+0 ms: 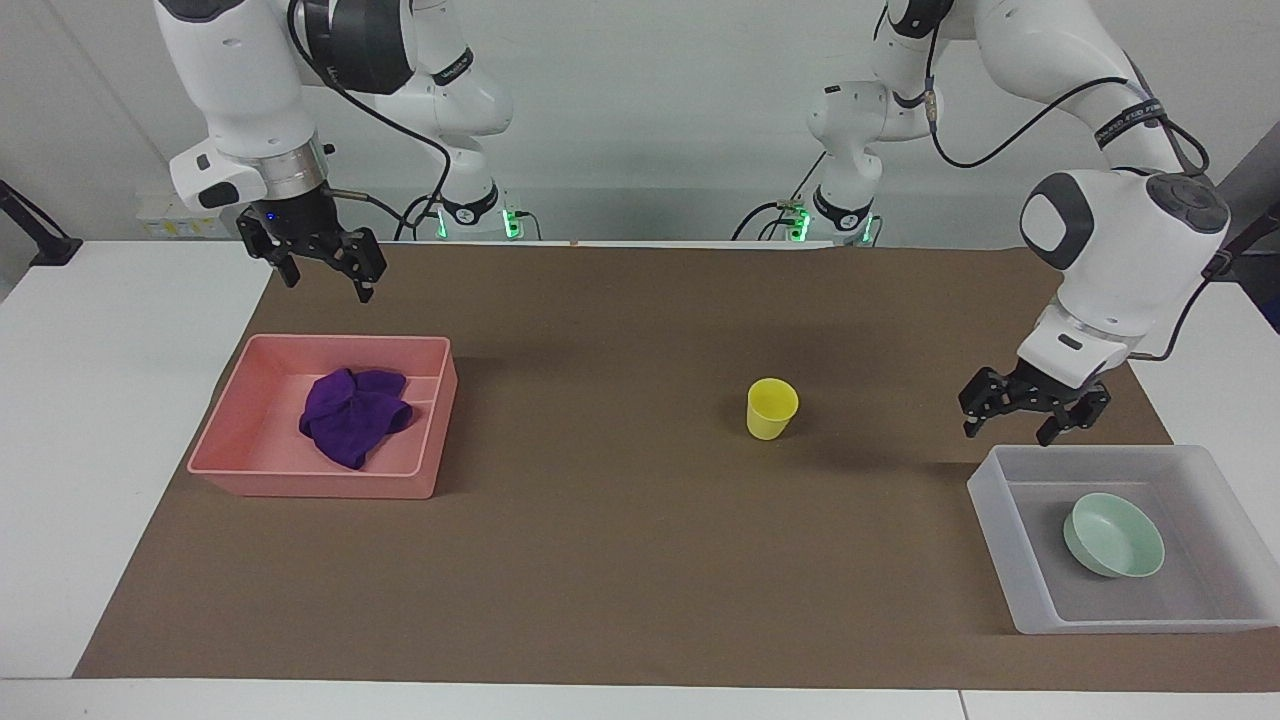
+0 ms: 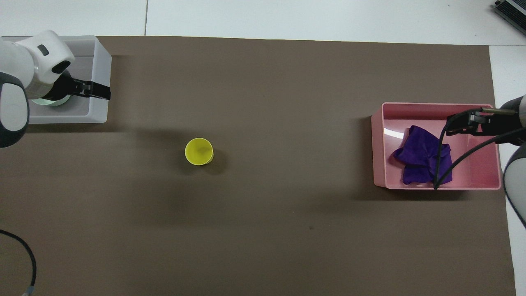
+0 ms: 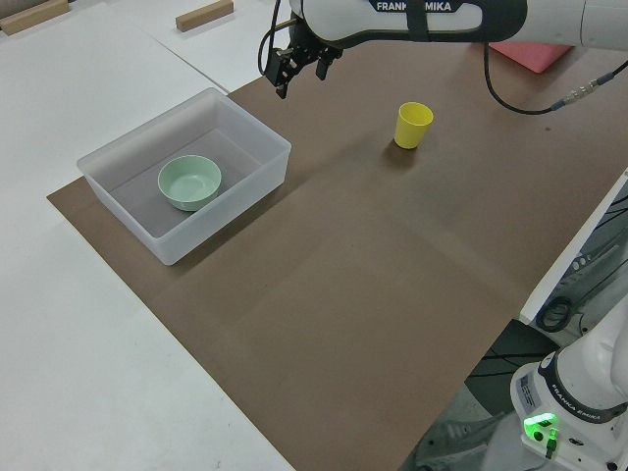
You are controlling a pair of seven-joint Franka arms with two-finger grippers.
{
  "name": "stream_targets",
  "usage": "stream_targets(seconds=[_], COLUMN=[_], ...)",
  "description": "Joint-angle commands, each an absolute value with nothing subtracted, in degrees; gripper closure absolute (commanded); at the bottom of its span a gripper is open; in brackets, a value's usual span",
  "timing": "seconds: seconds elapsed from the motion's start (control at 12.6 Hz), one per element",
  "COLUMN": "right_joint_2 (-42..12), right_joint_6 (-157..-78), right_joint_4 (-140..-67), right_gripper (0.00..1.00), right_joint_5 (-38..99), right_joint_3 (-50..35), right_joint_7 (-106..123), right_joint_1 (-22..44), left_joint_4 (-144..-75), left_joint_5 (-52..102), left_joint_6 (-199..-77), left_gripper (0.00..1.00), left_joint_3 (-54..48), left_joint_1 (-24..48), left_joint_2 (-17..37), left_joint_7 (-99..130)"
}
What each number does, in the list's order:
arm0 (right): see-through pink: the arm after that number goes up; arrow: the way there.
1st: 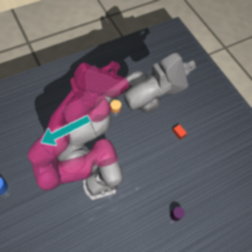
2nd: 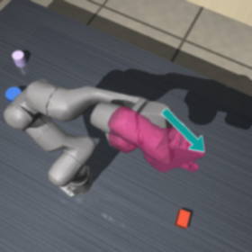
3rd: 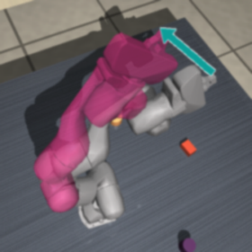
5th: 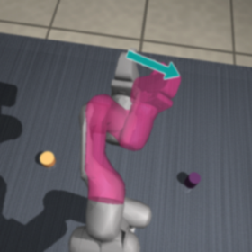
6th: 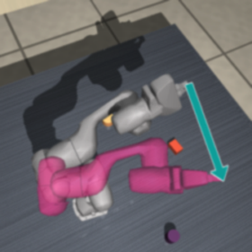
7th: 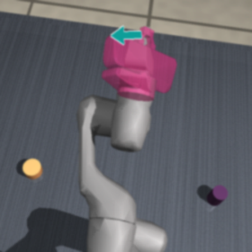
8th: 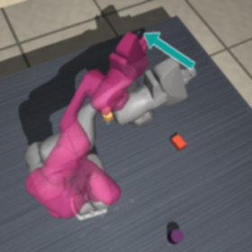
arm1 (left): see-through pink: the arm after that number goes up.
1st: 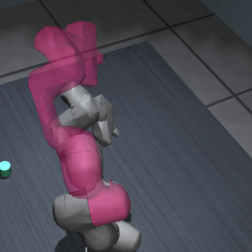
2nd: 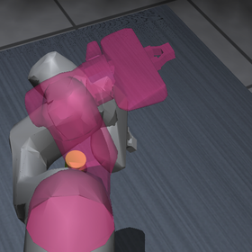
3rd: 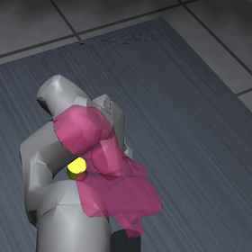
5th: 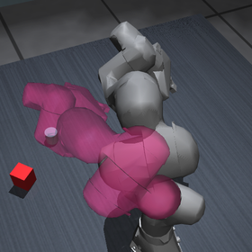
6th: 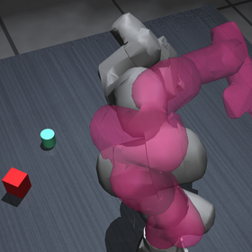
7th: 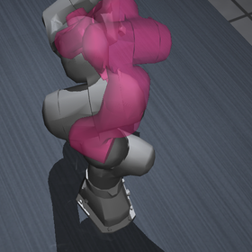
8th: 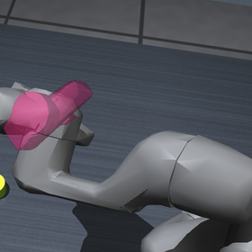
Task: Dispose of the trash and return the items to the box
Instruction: 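Reach the left gripper to the yellow cup and grasp its rim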
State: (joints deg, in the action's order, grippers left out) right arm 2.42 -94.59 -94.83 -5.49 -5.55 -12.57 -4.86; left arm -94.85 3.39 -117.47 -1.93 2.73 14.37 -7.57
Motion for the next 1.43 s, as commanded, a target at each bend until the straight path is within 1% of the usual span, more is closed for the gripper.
stream_targets(seconds=[0.0,0.16,0.32,0.48,0.64,0.96,1.12,1.35], right_joint_2=[3.7,4.6,4.3,4.3,4.3,5.3,5.3,5.6], right_joint_6=[-92.5,-91.3,-89.5,-90.2,-90.6,-89.7,-88.7,-87.1], right_joint_4=[-94.2,-94.0,-91.4,-92.0,-92.1,-93.7,-93.0,-93.3], right_gripper=[0.00,0.00,0.00,0.00,0.00,0.00,0.00,0.00], right_joint_5=[-4.1,-4.0,-3.8,-3.6,-3.6,-3.6,-3.4,0.1], right_joint_3=[-5.5,-4.2,-1.2,0.9,0.9,0.9,0.7,1.0], right_joint_7=[-11.4,-10.7,-9.2,-7.0,-6.9,-7.0,-7.0,-6.9], right_joint_1=[-5.3,-3.4,-1.4,-0.5,-0.4,-0.5,-0.4,-0.5], left_joint_4=[-100.9,-103.2,-106.9,-111.0,-113.5,-117.9,-121.0,-121.7], left_joint_5=[3.0,3.0,3.0,3.0,3.0,3.0,3.0,3.0], left_joint_6=[-119.8,-121.1,-124.5,-128.4,-130.2,-131.2,-135.2,-137.8], left_gripper=[0.00,0.00,0.00,0.00,0.00,0.00,0.00,0.00], left_joint_3=[-1.0,-1.0,-1.0,-1.0,-1.0,-1.1,-1.1,-1.1], left_joint_1=[7.1,10.1,13.3,15.9,18.6,19.5,20.0,20.9], left_joint_2=[11.3,10.6,9.3,8.1,7.6,6.9,6.8,7.8], left_joint_7=[-2.2,2.5,6.0,9.6,11.3,11.5,11.7,12.3])
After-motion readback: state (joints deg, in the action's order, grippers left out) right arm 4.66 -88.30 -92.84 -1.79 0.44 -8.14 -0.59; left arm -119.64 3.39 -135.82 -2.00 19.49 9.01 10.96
